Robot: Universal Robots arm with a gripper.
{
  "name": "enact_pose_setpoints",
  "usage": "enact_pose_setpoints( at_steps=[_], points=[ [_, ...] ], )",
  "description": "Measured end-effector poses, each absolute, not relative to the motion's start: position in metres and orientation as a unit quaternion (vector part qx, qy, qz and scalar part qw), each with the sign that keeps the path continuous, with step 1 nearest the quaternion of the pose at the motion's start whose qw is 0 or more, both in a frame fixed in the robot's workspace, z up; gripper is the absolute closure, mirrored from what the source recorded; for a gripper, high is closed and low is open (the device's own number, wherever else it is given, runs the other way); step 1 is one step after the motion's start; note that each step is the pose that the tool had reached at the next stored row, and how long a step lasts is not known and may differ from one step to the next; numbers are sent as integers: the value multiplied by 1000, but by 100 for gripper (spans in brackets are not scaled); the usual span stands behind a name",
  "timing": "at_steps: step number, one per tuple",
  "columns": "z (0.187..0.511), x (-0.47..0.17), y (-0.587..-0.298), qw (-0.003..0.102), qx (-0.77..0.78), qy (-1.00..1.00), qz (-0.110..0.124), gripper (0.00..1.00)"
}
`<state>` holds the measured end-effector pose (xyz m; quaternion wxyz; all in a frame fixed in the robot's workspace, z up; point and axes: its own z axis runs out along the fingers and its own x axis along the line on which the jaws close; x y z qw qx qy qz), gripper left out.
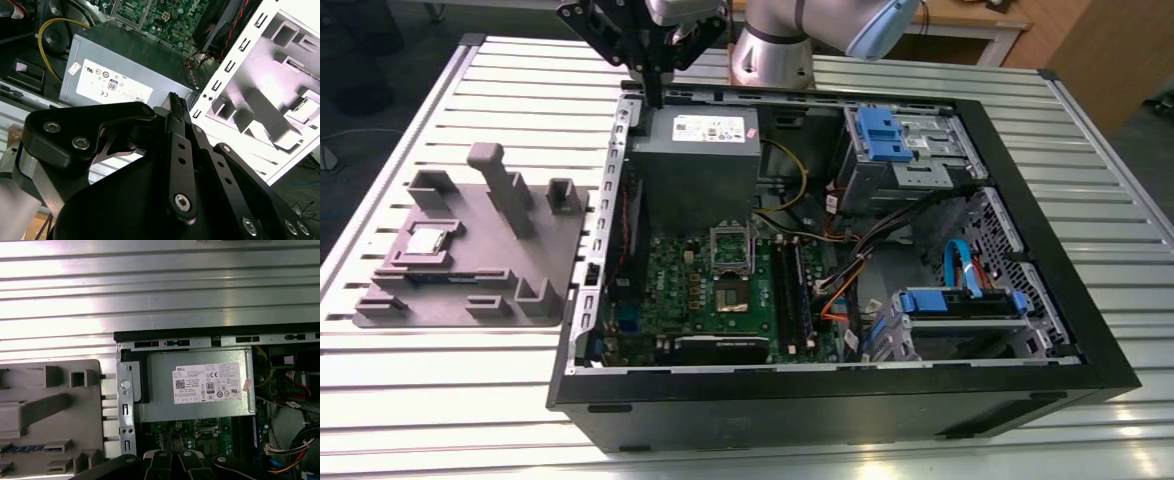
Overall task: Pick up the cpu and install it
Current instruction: 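Reach for the cpu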
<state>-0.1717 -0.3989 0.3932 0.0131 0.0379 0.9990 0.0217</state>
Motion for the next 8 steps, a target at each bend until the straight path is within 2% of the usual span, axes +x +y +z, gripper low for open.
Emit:
enact_pose_setpoints(
  at_steps=[8],
  points=[
    [393, -173, -399, 13, 38, 999, 22, 90]
  ],
)
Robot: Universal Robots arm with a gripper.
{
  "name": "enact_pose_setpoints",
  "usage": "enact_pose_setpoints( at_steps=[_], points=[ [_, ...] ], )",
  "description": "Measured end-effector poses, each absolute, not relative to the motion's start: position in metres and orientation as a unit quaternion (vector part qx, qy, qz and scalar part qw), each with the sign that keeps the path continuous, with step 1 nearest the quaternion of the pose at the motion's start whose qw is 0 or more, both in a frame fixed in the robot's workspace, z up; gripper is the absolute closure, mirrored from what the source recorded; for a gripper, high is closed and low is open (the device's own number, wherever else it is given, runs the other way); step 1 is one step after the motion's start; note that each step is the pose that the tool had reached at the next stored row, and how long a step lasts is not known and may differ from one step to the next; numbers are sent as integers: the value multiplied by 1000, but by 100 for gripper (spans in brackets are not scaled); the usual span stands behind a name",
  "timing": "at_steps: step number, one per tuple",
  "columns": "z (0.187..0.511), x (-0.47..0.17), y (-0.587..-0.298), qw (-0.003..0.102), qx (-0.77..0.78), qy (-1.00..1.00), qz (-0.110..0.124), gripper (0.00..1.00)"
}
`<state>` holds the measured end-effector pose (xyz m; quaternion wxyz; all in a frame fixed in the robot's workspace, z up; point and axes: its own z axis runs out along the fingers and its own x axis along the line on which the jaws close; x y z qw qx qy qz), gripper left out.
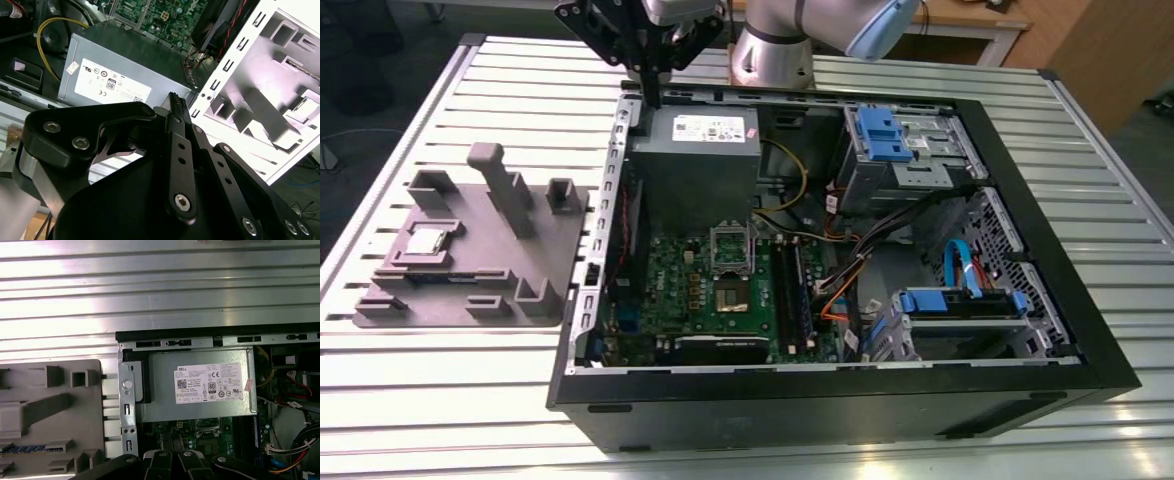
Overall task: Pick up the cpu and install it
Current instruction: 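Reach for the cpu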
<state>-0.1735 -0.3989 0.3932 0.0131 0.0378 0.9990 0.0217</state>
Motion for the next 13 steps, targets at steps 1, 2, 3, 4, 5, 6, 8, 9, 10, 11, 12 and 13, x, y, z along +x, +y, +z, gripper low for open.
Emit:
enact_pose_setpoints(
  at_steps=[1, 2, 3, 4, 5, 6, 8, 9, 10, 11, 12, 13],
  points=[
    [393, -174, -399, 13, 38, 999, 22, 90],
    [393, -174, -399, 13, 38, 999, 22, 90],
    [393, -175, -399, 13, 38, 999, 22, 90],
    [393, -177, -399, 13, 38, 999, 22, 90],
    [393, -177, -399, 13, 38, 999, 22, 90],
    [393, -177, -399, 13, 38, 999, 22, 90],
    [393, -177, -399, 13, 38, 999, 22, 90],
    [393, -178, -399, 13, 38, 999, 22, 90],
    [393, -178, -399, 13, 38, 999, 22, 90],
    [393, -178, -399, 13, 38, 999, 22, 90],
    [393, -178, -399, 13, 38, 999, 22, 90],
    [393, -179, -399, 13, 38, 999, 22, 90]
  ],
)
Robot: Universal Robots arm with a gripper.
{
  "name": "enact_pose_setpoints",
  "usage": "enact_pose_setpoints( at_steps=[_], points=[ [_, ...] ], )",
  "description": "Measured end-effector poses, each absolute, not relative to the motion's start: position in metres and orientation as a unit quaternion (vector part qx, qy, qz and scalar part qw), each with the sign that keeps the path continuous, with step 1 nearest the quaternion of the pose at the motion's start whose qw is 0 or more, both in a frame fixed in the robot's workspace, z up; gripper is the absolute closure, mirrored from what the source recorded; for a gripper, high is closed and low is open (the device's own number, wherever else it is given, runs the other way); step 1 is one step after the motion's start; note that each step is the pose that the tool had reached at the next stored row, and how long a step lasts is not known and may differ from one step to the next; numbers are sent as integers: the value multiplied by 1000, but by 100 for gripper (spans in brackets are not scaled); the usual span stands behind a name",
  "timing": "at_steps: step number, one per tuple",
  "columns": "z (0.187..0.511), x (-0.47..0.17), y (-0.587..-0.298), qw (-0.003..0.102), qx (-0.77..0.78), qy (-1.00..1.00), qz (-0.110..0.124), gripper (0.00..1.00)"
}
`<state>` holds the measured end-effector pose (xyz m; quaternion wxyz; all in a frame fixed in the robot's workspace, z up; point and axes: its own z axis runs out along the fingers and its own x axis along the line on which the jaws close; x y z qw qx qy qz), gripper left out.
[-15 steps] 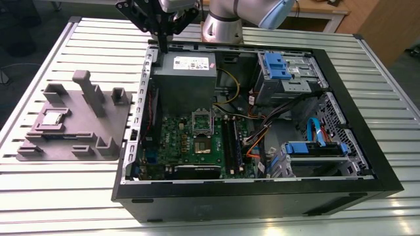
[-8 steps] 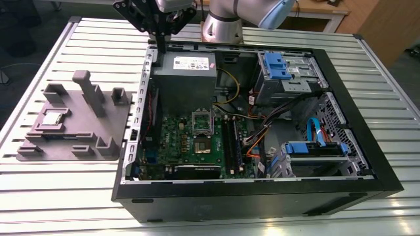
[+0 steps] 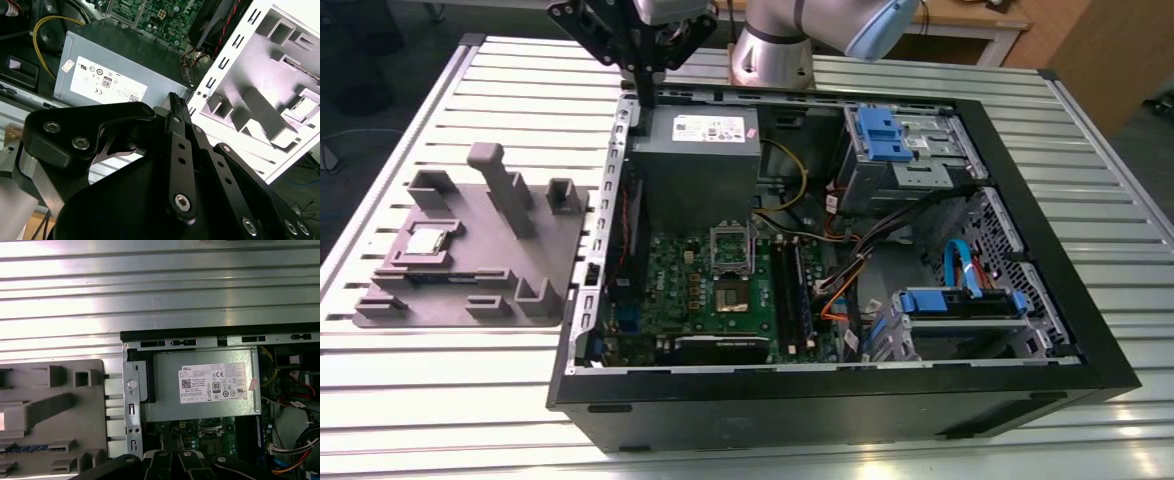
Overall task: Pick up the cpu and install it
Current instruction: 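Reach for the cpu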
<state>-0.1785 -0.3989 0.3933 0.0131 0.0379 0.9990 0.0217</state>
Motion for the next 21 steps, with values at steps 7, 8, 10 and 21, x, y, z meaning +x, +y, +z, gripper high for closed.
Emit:
enact_pose_setpoints(
  at_steps=[7, 8, 10, 21],
  points=[
    [393, -181, -399, 13, 38, 999, 22, 90],
    [393, -181, -399, 13, 38, 999, 22, 90],
    [393, -181, -399, 13, 38, 999, 22, 90],
    [393, -184, -399, 13, 38, 999, 22, 90]
  ],
)
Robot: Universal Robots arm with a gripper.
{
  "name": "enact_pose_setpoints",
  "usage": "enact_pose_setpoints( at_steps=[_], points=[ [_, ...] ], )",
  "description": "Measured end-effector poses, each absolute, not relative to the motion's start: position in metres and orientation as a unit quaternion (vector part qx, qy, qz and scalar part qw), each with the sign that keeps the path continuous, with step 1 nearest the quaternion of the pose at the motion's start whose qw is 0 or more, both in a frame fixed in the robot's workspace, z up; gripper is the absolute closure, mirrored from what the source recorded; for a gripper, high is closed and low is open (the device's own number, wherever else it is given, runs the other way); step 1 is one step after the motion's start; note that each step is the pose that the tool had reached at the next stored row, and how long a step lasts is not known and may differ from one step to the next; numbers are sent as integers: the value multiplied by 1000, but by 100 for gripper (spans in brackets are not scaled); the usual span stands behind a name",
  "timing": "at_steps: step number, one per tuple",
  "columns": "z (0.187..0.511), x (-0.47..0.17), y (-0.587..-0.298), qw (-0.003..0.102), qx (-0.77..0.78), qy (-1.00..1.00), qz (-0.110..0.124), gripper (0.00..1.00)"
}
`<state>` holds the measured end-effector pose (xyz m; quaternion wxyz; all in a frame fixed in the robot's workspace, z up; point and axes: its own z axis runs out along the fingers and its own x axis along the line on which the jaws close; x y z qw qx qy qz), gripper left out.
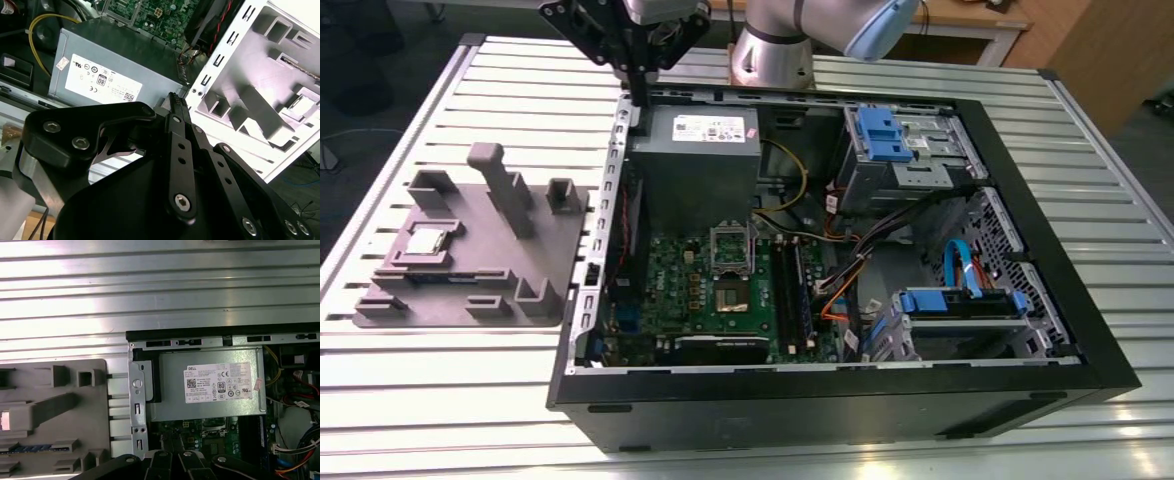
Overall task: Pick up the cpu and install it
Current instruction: 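Reach for the cpu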
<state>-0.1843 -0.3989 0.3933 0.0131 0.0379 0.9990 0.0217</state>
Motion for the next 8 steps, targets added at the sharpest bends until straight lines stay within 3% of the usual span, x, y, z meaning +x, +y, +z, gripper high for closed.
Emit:
enact_pose_setpoints(
  at_steps=[8],
  points=[
    [393, -186, -399, 13, 38, 999, 22, 90]
  ],
)
